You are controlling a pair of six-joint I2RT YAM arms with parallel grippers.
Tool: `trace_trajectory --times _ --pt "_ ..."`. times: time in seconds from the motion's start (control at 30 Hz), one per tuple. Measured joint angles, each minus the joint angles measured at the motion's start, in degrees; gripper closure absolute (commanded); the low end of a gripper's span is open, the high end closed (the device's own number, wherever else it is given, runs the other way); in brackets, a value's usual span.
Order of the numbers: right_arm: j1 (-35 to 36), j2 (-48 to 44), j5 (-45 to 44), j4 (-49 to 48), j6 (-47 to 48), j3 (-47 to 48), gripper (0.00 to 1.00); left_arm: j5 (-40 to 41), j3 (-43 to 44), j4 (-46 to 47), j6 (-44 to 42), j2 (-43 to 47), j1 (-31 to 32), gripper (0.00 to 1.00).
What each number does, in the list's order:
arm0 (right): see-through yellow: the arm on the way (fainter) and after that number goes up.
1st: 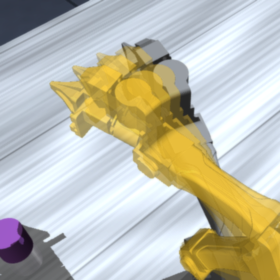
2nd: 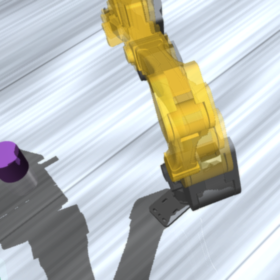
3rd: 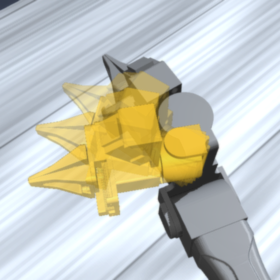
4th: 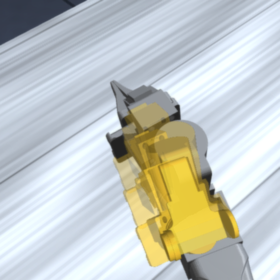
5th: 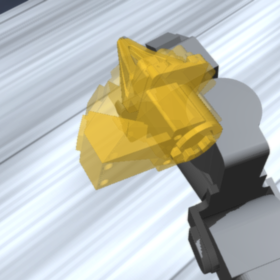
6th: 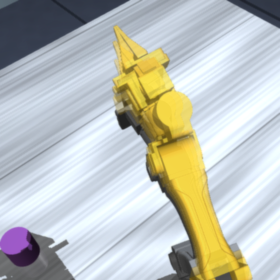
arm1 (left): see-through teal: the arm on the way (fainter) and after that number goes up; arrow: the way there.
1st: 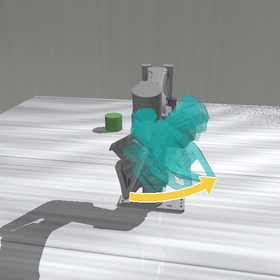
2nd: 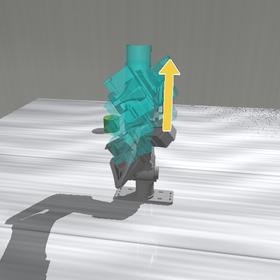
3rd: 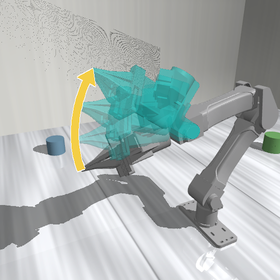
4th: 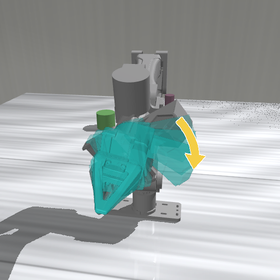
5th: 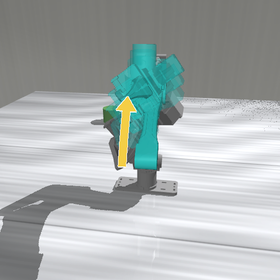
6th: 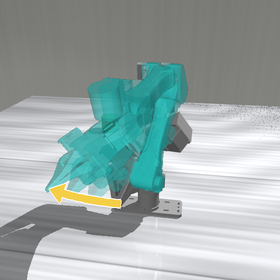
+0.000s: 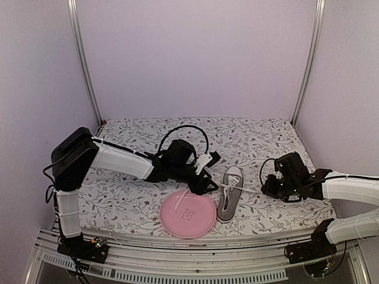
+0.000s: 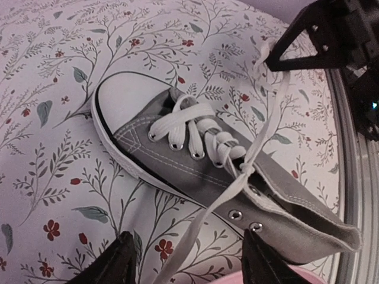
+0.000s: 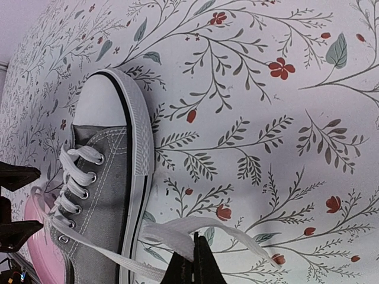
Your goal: Tie the shoes
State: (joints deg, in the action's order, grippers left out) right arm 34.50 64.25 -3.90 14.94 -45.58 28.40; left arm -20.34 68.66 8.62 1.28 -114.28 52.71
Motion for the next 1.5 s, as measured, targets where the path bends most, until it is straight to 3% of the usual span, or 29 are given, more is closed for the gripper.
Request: trace_trajectory --times 0.13,0.27,0.47,0.63,0.93,0.97,1.03,1.1,1.2,1.3,1.5 --pt "-0.09 -0.15 0.02 -0.02 0.00 0.00 0.98 -0.24 0.61 -0.96 -1.27 -3.56 0.22 0.46" --pt "-0.31 -0.24 0.04 -0.04 0.02 0.00 0.98 0.04 0.74 -1.33 -1.99 -4.79 0.22 0.71" --pt "-0.66 -0.44 0.09 -0.15 0.20 0.04 0.98 0.55 0.70 0.50 -1.22 -4.79 0.24 0.99" --pt "-1.14 0.55 0.17 0.09 1.57 2.95 0.98 0.22 0.44 3.61 1.27 -4.79 0.28 1.00" --pt "-0.96 14.47 5.29 -6.19 9.92 22.99 0.97 1.16 -6.19 14.23 8.98 -2.05 1.77 1.00" --pt "-0.63 16.50 6.82 -7.52 10.75 24.74 0.89 1.38 -6.21 15.30 9.70 -1.84 2.12 1.00" --pt "0.26 20.44 9.27 -9.31 12.20 27.65 0.55 1.68 -6.29 17.59 11.04 -1.49 2.78 1.00" --pt "1.51 23.98 11.47 -10.27 13.14 30.03 0.31 1.97 -6.54 19.69 12.33 -1.38 3.32 1.00" --pt "2.36 25.68 13.09 -10.80 13.55 30.45 0.18 2.60 -7.23 21.51 13.73 -1.33 3.91 1.00" --pt "1.70 24.37 14.05 -11.76 13.51 28.50 0.18 3.02 -7.98 22.49 15.10 -1.33 4.22 1.00" --pt "-0.57 15.67 18.64 -14.88 15.65 17.97 0.35 3.26 -8.20 23.28 16.92 -1.33 4.31 1.00"
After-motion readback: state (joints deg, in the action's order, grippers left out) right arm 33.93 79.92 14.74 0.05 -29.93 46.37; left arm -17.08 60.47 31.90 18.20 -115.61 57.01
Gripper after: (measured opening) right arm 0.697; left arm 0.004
